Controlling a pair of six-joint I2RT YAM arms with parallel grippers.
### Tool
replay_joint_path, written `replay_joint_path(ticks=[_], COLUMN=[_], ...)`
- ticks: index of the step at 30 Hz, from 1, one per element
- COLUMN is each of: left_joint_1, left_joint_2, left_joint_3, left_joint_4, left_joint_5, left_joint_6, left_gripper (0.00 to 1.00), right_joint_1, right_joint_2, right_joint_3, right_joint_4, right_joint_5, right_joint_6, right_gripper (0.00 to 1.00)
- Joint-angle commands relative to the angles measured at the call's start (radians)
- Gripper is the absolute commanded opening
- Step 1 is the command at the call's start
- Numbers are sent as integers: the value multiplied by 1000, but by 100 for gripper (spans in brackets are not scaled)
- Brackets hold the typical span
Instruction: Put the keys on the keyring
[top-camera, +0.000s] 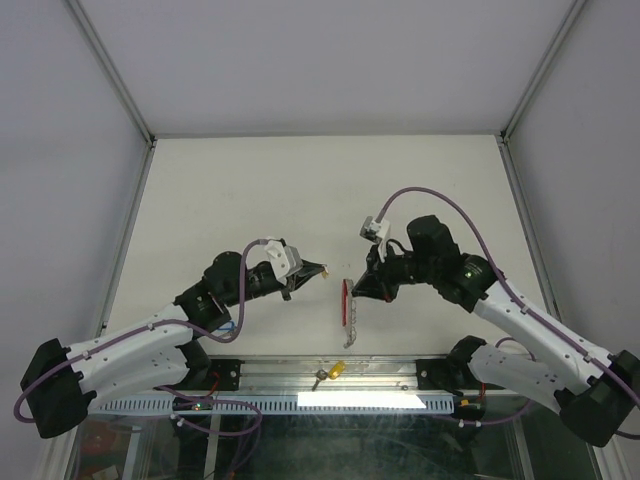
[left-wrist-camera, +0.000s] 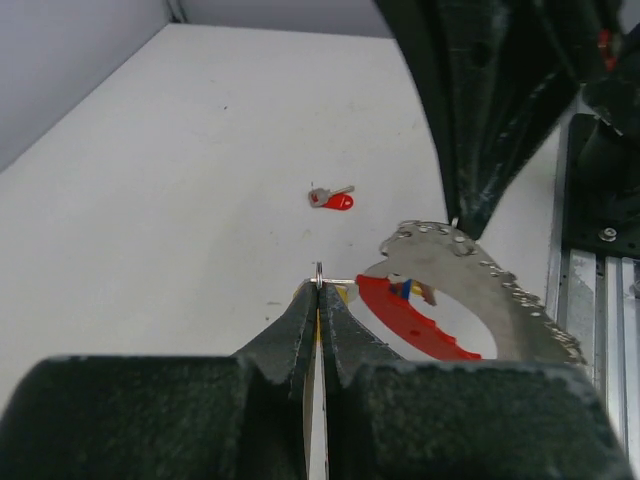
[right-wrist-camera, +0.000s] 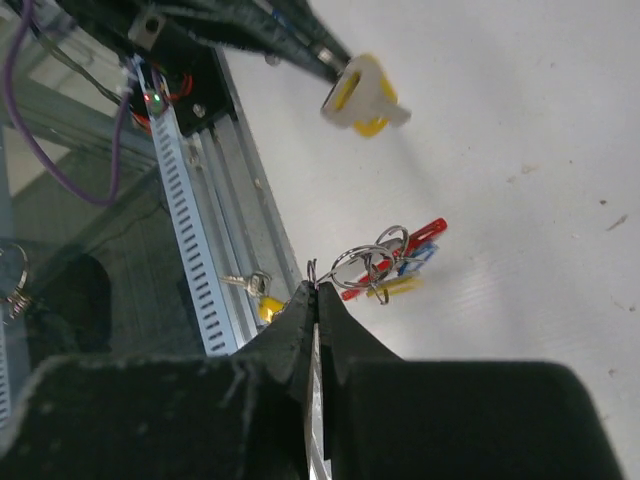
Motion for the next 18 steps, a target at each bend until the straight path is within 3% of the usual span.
replay_joint_path(ticks=[1,7,18], left_joint_1=[0,0,-1], left_joint_2=[-23,11,50], left_joint_3=[-2,-1,17], left_joint_4=[111,170,208], left_joint_5=[119,185,267], left_joint_6=[78,86,80], left_gripper=[0,0,0], right_joint_1=[-73,-104,-109], right_joint_2=[13,27,47], right_joint_3=[30,-15,-23], right_joint_4=[226,391,406], right_joint_5=[-192,-266,-295], right_joint_6=[147,273,308], right_gripper=[0,0,0])
